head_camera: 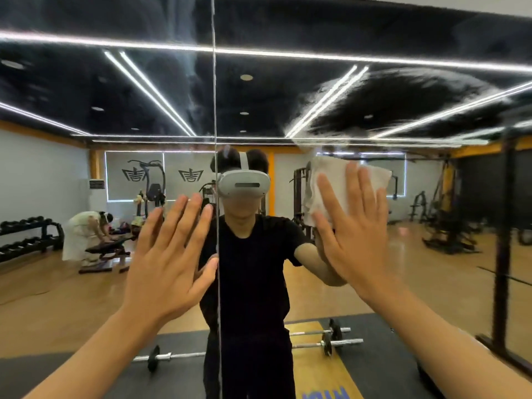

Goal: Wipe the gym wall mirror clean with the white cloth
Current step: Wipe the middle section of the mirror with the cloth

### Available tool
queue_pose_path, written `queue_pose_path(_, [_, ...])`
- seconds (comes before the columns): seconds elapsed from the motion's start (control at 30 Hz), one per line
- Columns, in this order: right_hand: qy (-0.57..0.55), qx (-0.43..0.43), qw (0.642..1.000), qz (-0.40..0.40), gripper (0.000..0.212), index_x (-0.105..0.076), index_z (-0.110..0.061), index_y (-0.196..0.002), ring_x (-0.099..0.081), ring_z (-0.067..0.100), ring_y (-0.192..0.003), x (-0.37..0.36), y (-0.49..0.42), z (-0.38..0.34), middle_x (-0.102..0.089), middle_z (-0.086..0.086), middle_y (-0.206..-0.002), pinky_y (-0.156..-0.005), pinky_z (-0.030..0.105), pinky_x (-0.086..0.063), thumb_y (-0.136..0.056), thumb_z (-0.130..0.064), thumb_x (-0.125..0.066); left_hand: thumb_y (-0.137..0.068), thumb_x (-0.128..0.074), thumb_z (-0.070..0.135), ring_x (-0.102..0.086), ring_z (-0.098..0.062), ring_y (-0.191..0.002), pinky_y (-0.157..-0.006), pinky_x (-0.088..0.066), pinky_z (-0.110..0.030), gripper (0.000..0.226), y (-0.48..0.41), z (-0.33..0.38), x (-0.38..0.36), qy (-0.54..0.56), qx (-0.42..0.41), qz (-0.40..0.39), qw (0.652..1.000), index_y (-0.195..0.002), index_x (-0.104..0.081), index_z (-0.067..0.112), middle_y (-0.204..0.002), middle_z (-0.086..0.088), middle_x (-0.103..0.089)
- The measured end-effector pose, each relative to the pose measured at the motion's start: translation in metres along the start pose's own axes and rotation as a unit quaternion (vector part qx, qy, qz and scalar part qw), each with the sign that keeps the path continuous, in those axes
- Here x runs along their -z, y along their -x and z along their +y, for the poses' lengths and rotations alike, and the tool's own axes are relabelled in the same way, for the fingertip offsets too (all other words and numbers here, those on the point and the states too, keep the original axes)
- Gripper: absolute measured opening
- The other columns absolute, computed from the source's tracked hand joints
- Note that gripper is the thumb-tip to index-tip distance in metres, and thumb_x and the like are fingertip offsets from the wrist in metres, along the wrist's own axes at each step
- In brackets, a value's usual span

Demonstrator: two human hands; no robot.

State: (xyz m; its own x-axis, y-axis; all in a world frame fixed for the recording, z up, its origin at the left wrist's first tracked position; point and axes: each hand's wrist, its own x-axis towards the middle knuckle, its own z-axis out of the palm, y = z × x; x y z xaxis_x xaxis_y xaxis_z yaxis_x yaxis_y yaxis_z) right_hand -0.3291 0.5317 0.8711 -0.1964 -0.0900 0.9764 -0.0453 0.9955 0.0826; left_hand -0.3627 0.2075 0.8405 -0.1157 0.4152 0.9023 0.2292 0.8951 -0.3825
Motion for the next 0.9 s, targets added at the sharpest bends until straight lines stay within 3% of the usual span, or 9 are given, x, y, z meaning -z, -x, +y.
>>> queue_pose_path(0.13, [0.027, 0.092, 0.994, -0.053, 0.058, -0.025, -0.033, -0.166, -0.01, 0.034, -0.162, -0.005, 0.087, 0.004, -0.011, 0.013, -0.175, -0.124, 0.064, -0.019, -0.11, -0.051, -0.031, -0.102, -0.038, 0.048, -0.014, -0.032, -0.163, -0.129, -0.017, -0.059, 0.08, 0.001, 0.003, -0.001, 0.004, 0.001, 0.009, 1.0, -0.167, -0.022, 0.006, -0.177, -0.014, -0.012])
queue_pose_path(0.2, [0.041, 0.143, 0.987, -0.059, 0.06, -0.026, -0.03, -0.166, -0.012, 0.035, -0.162, 0.001, 0.067, 0.029, -0.011, 0.014, -0.175, -0.122, 0.064, -0.022, -0.111, -0.054, -0.024, -0.101, -0.038, 0.048, -0.014, -0.032, -0.163, -0.129, -0.017, -0.059, 0.08, 0.001, 0.002, -0.002, 0.001, 0.002, 0.014, 1.0, -0.167, -0.023, 0.006, -0.176, -0.014, -0.012])
queue_pose_path(0.23, [0.042, 0.13, 0.99, -0.046, 0.062, -0.024, -0.026, -0.167, -0.011, 0.035, -0.162, 0.005, 0.039, 0.04, -0.009, 0.016, -0.175, -0.122, 0.064, -0.022, -0.111, -0.054, -0.022, -0.101, -0.039, 0.048, -0.014, -0.032, -0.163, -0.129, -0.017, -0.059, 0.08, 0.002, 0.002, -0.003, 0.0, 0.003, 0.015, 1.0, -0.167, -0.022, 0.006, -0.176, -0.014, -0.012])
queue_pose_path(0.37, [0.025, -0.068, 0.997, 0.034, 0.065, -0.008, -0.027, -0.169, -0.002, 0.039, -0.161, 0.027, -0.123, 0.055, 0.0, 0.017, -0.175, -0.126, 0.066, -0.014, -0.11, -0.054, -0.014, -0.101, -0.039, 0.048, -0.014, -0.032, -0.163, -0.128, -0.019, -0.061, 0.08, 0.001, 0.003, -0.005, 0.002, 0.005, 0.02, 1.0, -0.167, -0.023, 0.006, -0.176, -0.014, -0.014])
queue_pose_path(0.43, [0.024, -0.086, 0.995, 0.038, 0.067, -0.005, -0.028, -0.169, 0.001, 0.039, -0.161, 0.026, -0.155, 0.033, 0.002, 0.017, -0.175, -0.127, 0.066, -0.008, -0.108, -0.057, -0.01, -0.101, -0.04, 0.049, -0.015, -0.032, -0.163, -0.128, -0.019, -0.061, 0.081, 0.001, 0.003, -0.005, 0.004, 0.006, 0.018, 1.0, -0.167, -0.022, 0.006, -0.176, -0.014, -0.014])
queue_pose_path(0.57, [0.006, 0.012, 1.0, 0.018, 0.062, -0.005, -0.026, -0.169, 0.009, 0.032, -0.162, 0.007, -0.076, -0.021, 0.01, 0.014, -0.176, -0.129, 0.061, 0.0, -0.113, -0.047, -0.022, -0.101, -0.04, 0.049, -0.016, -0.032, -0.163, -0.129, -0.016, -0.059, 0.079, 0.001, 0.003, -0.004, 0.003, 0.006, 0.019, 1.0, -0.166, -0.025, 0.006, -0.176, -0.014, -0.015])
queue_pose_path(0.7, [0.029, 0.17, 0.982, -0.076, 0.062, -0.015, -0.029, -0.168, 0.001, 0.035, -0.163, -0.001, 0.035, -0.02, 0.002, 0.014, -0.176, -0.126, 0.066, -0.01, -0.111, -0.046, -0.029, -0.102, -0.039, 0.049, -0.016, -0.032, -0.163, -0.131, -0.013, -0.057, 0.078, 0.002, 0.003, -0.004, -0.007, 0.001, 0.025, 1.0, -0.166, -0.027, 0.006, -0.176, -0.015, -0.015])
queue_pose_path(0.8, [0.04, 0.217, 0.973, -0.074, 0.061, -0.021, -0.032, -0.167, -0.005, 0.033, -0.163, 0.006, 0.008, 0.005, -0.005, 0.012, -0.176, -0.126, 0.065, -0.011, -0.11, -0.053, -0.022, -0.101, -0.04, 0.049, -0.018, -0.033, -0.162, -0.131, -0.013, -0.057, 0.078, 0.002, 0.004, -0.005, -0.004, 0.0, 0.032, 0.999, -0.165, -0.028, 0.005, -0.175, -0.015, -0.017])
queue_pose_path(0.9, [0.028, 0.144, 0.989, -0.021, 0.064, -0.016, -0.031, -0.168, 0.001, 0.03, -0.163, 0.013, -0.086, -0.002, -0.001, 0.011, -0.177, -0.128, 0.062, -0.006, -0.11, -0.056, -0.016, -0.101, -0.041, 0.049, -0.019, -0.033, -0.162, -0.131, -0.013, -0.056, 0.078, 0.001, 0.003, -0.006, -0.003, 0.0, 0.033, 0.999, -0.165, -0.029, 0.006, -0.175, -0.015, -0.019])
